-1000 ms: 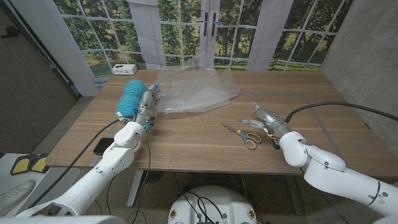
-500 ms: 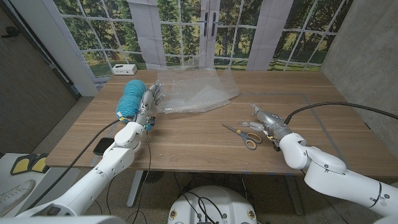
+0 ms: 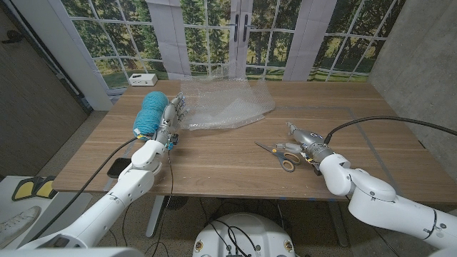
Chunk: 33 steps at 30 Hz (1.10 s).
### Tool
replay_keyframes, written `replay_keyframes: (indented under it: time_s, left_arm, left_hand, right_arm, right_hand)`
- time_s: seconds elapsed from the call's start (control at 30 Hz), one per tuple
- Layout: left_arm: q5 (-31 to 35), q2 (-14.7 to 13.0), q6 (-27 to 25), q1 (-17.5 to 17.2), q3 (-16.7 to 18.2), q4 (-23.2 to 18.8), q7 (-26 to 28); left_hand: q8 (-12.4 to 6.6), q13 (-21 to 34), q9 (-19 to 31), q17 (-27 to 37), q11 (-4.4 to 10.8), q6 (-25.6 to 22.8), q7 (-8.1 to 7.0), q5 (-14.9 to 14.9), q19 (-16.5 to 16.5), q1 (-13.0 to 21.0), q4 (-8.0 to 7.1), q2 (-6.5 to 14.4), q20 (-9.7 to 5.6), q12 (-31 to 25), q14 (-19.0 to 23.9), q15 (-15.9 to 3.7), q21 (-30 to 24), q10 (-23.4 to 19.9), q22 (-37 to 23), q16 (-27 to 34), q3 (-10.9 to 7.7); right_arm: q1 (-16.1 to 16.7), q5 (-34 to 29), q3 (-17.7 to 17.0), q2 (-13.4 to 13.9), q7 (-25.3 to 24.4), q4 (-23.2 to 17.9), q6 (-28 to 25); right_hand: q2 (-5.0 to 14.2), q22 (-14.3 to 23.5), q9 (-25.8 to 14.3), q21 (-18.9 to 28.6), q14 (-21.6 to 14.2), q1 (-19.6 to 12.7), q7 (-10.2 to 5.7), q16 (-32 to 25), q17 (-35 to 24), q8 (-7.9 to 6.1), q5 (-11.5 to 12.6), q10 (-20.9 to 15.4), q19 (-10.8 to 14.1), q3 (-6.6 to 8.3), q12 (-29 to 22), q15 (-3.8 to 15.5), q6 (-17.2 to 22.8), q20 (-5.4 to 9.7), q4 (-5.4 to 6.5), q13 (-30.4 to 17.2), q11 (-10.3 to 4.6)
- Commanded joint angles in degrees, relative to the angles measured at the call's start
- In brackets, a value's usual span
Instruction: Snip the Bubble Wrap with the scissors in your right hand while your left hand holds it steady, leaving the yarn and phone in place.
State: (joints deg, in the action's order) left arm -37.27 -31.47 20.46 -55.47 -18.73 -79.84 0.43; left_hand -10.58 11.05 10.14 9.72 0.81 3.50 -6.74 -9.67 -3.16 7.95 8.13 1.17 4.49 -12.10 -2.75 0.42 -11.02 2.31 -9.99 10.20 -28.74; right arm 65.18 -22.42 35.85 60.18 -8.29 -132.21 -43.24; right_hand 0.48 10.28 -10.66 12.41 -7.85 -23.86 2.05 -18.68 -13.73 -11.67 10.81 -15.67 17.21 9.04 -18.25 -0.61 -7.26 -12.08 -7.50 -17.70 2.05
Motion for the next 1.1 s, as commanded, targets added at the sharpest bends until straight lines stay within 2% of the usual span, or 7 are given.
replay_keyframes:
  time_s: [0.03,0.23,0.33,0.5,0.63,0.8,1.1]
  left_arm:
    - [-0.17,0.17,0.19,0.59,-0.13,0.67,-0.80]
    - [-0.17,0.05,0.10,0.61,-0.10,0.51,-0.82]
    - [-0.20,0.09,0.08,0.63,-0.13,0.61,-0.86]
    - [-0.20,0.18,0.00,0.69,-0.26,0.76,-0.94]
    - [-0.25,0.28,-0.14,0.76,-0.29,1.04,-0.83]
    - [-0.43,0.45,-0.32,0.88,-0.34,1.44,-0.88]
    - [-0.48,0.55,-0.25,0.83,-0.33,1.60,-0.81]
  left_hand:
    - [-0.11,0.14,0.15,0.28,0.02,-0.38,-0.10,-0.19,-0.20,0.66,0.14,-0.06,0.08,-0.11,0.04,0.01,-0.12,0.06,-0.09,0.25,0.27]
    - [-0.09,0.14,0.15,0.28,0.04,-0.36,-0.05,-0.19,-0.21,0.66,0.14,-0.06,0.08,-0.08,0.05,0.00,-0.12,0.13,-0.09,0.25,0.29]
    - [-0.10,0.14,0.15,0.28,0.01,-0.37,-0.06,-0.19,-0.21,0.66,0.14,-0.06,0.09,-0.08,0.02,-0.04,-0.12,0.12,-0.09,0.24,0.30]
    - [-0.11,0.14,0.15,0.28,-0.04,-0.41,-0.09,-0.19,-0.21,0.66,0.13,-0.05,0.09,-0.12,0.00,-0.07,-0.12,0.00,-0.09,0.23,0.32]
    - [-0.10,0.14,0.15,0.28,-0.07,-0.38,-0.01,-0.19,-0.21,0.66,0.13,-0.05,0.09,-0.11,-0.03,-0.07,-0.12,0.02,-0.09,0.22,0.33]
    - [-0.09,0.14,0.15,0.28,-0.07,-0.36,-0.01,-0.19,-0.22,0.67,0.13,-0.05,0.08,-0.07,-0.03,-0.06,-0.12,0.10,-0.09,0.22,0.35]
    - [-0.09,0.14,0.15,0.28,0.01,-0.39,0.03,-0.19,-0.21,0.67,0.13,-0.04,0.05,-0.05,0.02,-0.03,-0.11,0.14,-0.09,0.24,0.38]
  right_arm:
    - [-1.20,-3.16,2.70,0.13,2.42,-0.50,-2.23]
    - [-1.74,-5.36,3.83,0.04,3.58,-0.61,-3.70]
    - [-2.23,-7.26,4.86,-0.18,4.27,-0.61,-4.87]
    - [-3.08,-10.20,6.47,-0.37,5.84,-0.41,-6.21]
    - [-2.34,-10.41,5.92,-0.24,5.62,-0.72,-6.06]
    - [-1.50,-10.35,5.33,-0.16,5.00,-0.60,-4.46]
    - [-1.00,-12.55,6.27,-0.94,5.17,0.33,-1.59]
  right_hand:
    - [0.45,0.11,-0.21,-0.07,0.10,-0.77,0.40,0.08,-0.22,-0.19,-0.03,-0.68,0.28,0.51,-0.42,-0.11,0.23,-0.16,-0.43,-0.32,0.00]
    - [2.22,0.07,-0.19,-0.32,0.53,-3.18,0.55,0.30,-0.28,-0.25,0.23,-0.39,0.23,2.01,-0.57,-0.14,0.36,-0.17,-1.14,-1.07,-0.11]
    - [2.33,0.06,-0.19,-0.41,0.65,-3.60,0.56,0.37,-0.28,-0.23,0.26,-0.06,0.11,2.20,-0.49,-0.17,0.35,-0.20,-1.30,-1.24,-0.10]
    - [2.27,0.06,-0.18,-0.54,0.78,-3.92,0.57,0.44,-0.28,-0.26,0.23,0.11,-0.12,2.29,-0.47,-0.24,0.47,-0.24,-1.41,-1.45,0.08]
    - [2.15,0.06,-0.17,-0.61,0.91,-4.02,0.60,0.50,-0.28,-0.26,0.18,0.18,-0.23,2.28,-0.48,-0.25,0.53,-0.24,-1.44,-1.58,0.09]
    - [1.93,0.07,-0.17,-0.71,1.05,-4.05,0.43,0.56,-0.32,-0.31,0.08,0.09,-0.41,2.20,-0.58,-0.03,0.77,-0.25,-1.39,-1.85,-0.25]
    - [1.75,0.09,-0.16,-0.84,1.25,-4.10,-0.03,0.65,-0.41,-0.42,-0.03,-0.32,-0.68,2.14,-0.91,0.19,1.30,-0.23,-1.27,-2.33,-0.66]
